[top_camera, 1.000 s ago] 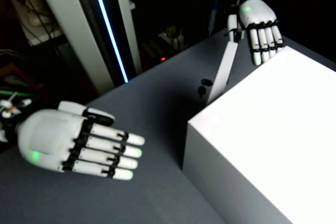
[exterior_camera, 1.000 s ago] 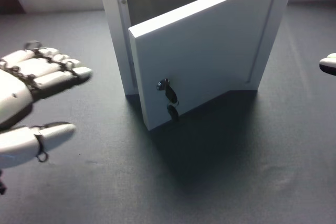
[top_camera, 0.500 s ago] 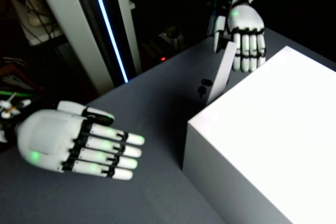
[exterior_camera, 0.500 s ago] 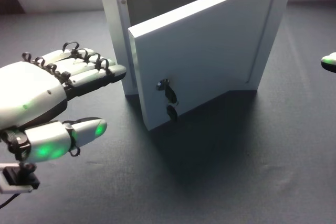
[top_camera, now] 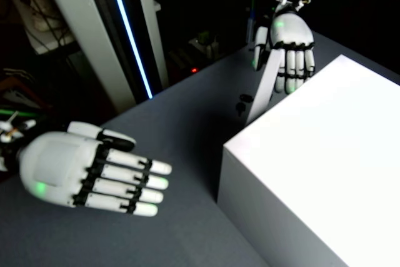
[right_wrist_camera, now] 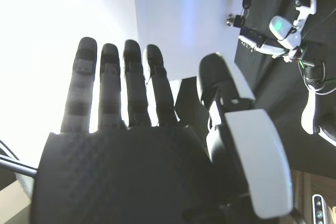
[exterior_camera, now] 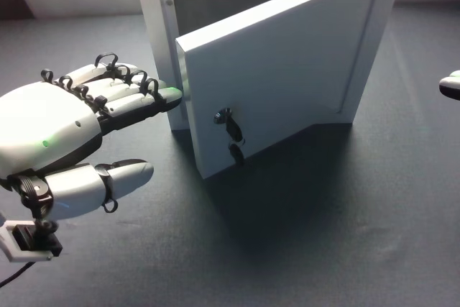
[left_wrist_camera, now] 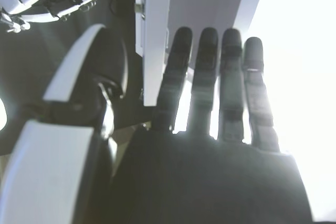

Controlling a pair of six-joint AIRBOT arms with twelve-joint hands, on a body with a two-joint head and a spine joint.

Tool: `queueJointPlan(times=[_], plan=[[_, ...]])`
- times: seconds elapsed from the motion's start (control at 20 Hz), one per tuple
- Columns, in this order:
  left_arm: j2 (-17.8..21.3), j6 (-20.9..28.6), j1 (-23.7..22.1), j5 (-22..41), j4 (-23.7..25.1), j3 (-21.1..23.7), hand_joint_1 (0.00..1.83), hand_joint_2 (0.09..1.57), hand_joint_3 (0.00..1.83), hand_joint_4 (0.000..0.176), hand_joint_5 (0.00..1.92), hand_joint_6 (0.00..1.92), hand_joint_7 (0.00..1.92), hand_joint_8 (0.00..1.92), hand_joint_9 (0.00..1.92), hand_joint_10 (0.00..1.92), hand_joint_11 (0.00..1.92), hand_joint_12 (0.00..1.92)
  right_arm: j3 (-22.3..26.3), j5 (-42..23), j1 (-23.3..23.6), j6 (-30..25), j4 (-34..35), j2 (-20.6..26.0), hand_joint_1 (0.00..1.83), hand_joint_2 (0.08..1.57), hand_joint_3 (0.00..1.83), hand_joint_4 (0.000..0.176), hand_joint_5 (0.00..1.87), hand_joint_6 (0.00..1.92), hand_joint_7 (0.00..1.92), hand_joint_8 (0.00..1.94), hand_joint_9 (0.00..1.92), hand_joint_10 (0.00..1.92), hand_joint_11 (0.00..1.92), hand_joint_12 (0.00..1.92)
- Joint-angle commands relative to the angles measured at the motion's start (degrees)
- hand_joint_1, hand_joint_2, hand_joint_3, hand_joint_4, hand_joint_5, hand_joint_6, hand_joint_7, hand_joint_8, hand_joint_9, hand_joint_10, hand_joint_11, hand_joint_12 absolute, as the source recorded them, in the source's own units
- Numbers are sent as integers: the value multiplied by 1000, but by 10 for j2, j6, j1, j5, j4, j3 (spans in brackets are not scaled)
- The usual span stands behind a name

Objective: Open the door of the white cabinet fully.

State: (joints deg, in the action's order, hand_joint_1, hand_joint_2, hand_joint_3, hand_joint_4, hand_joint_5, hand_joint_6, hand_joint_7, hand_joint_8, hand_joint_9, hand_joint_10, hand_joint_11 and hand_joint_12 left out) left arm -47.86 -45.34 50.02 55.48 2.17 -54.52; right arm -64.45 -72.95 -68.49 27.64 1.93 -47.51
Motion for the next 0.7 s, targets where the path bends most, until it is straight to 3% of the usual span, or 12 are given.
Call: queueJointPlan(times=[0.0,0.1,0.2,0.45,0.5,0.65], plan=[[-3,1,-9,73,-2,-1,176,1453,0,0,149,1,180,1,180,1,0,357,-4,-66,4,-5,20,2,406,1464,0,0,271,1,247,3,161,1,190,6],[-8,1,-17,69,6,-3,190,1473,2,0,169,1,183,1,193,1,0,516,-5,-64,4,-5,21,1,361,1466,1,0,265,0,251,2,168,2,198,8],[-14,1,-28,61,12,-7,223,1467,0,0,173,3,176,5,192,7,0,554,-5,-64,4,-6,21,1,332,1464,0,0,272,3,257,3,173,2,202,8],[-15,4,-30,61,18,-6,236,1463,0,0,179,7,223,8,252,9,0,468,-5,-64,4,-6,21,1,388,1464,0,0,281,0,265,1,172,1,198,3],[-15,12,-30,63,24,-5,191,1459,0,0,184,3,226,3,242,2,0,543,-5,-64,3,-6,21,1,370,1464,0,0,277,0,261,0,167,0,191,0],[-15,17,-32,64,38,0,226,1473,2,0,146,3,145,2,135,3,0,400,-5,-64,3,-7,22,1,365,1468,2,0,274,1,255,1,161,2,183,3]])
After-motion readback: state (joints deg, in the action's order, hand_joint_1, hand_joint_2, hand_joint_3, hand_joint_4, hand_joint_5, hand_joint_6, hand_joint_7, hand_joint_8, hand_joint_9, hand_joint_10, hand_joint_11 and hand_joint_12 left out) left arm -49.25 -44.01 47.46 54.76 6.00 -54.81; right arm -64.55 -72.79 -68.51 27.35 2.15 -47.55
